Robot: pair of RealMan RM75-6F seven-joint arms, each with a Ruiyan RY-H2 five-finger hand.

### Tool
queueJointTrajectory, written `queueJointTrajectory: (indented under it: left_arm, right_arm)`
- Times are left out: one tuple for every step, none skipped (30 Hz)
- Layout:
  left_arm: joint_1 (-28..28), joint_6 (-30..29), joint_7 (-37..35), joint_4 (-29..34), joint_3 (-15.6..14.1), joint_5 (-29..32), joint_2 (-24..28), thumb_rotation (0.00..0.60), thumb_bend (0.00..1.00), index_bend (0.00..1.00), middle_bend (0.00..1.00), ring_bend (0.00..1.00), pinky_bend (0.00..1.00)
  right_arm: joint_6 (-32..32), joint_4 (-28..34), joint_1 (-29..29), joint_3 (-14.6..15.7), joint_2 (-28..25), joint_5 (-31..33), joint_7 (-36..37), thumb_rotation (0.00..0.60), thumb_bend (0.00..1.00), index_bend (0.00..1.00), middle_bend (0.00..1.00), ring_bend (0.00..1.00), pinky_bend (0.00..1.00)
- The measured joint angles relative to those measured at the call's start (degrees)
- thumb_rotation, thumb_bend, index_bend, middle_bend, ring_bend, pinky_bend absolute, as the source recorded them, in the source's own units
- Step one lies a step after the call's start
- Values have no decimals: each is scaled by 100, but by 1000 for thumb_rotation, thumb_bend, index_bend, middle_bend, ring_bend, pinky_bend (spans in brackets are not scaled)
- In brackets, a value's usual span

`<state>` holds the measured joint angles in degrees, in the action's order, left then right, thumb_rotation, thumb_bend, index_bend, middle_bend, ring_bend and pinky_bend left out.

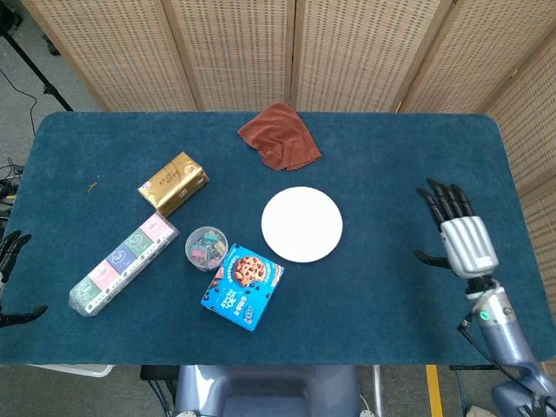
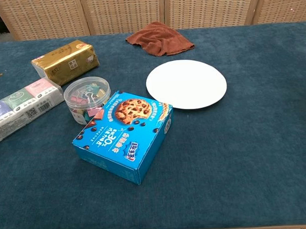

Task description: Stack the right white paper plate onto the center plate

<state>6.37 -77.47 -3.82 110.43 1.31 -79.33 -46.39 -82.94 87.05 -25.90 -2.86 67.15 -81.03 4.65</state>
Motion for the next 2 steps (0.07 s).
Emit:
queueJointTrajectory:
  left_arm:
    - [-26,-17,35,-34,-24,-8,-40,600,73,0,0,0,0]
    - [-45,-33,52,-50,-36,-8,-63,600,73,0,0,0,0]
  right_arm:
    - [-183,-102,143,49,-1,-125,114,600,0,0,0,0,0]
    - [-356,-217,278,94,5,-237,221,600,0,0,0,0,0]
